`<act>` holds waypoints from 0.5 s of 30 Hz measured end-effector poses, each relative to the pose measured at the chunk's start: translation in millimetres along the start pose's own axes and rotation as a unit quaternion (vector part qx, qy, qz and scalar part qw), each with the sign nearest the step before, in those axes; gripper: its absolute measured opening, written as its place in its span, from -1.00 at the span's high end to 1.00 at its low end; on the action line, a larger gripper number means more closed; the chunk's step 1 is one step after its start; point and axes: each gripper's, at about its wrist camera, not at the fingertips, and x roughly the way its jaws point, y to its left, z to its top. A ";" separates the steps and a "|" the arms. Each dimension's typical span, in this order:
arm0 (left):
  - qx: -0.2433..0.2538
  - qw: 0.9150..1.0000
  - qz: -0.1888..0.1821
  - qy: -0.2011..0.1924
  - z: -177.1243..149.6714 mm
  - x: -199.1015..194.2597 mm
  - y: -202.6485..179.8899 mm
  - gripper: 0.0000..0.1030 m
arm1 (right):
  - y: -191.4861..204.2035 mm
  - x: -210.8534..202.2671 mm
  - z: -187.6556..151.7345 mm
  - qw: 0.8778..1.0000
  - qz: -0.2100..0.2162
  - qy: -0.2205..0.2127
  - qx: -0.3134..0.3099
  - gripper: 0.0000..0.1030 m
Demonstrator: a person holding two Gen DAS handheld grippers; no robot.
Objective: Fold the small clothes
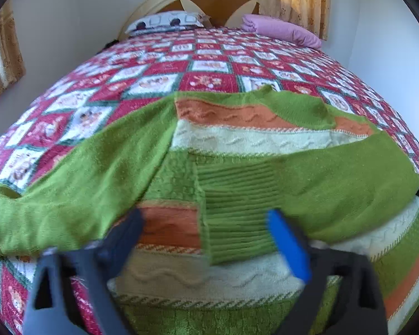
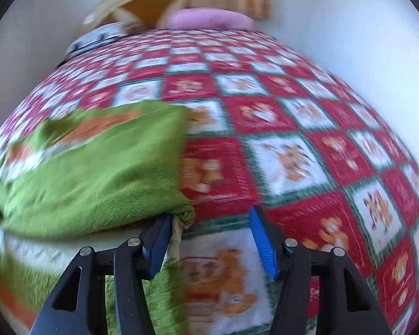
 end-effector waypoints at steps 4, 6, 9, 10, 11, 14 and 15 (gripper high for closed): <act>0.000 1.000 -0.013 -0.013 -0.7 -4.4 1.9 -1.00 | -1.8 -3.0 -7.8 1.000 -0.026 -0.003 0.012 -0.09; -0.006 1.000 -0.014 -0.005 -0.1 -1.1 4.6 -1.00 | -5.6 -2.0 -9.0 0.999 -0.024 0.001 0.030 -0.10; -0.012 1.000 -0.010 0.007 -0.6 3.3 6.5 -1.00 | -16.7 5.4 -8.3 0.997 -0.001 0.013 0.070 -0.14; -0.013 1.000 -0.010 0.005 -1.2 2.3 6.8 -1.00 | -19.9 4.6 -8.6 0.997 0.007 0.014 0.080 -0.14; -0.014 1.000 -0.012 0.002 -1.8 1.1 7.2 -1.00 | -21.2 2.9 -8.9 0.996 0.009 0.012 0.084 -0.14; -0.020 1.000 -0.020 -0.003 -3.4 -0.6 9.9 -1.00 | -24.4 -5.4 -12.6 0.995 0.026 -0.003 0.095 -0.14; -0.022 1.000 -0.021 -0.003 -3.5 -0.5 10.5 -1.00 | -21.2 -12.2 -13.1 0.997 0.019 -0.009 0.079 -0.14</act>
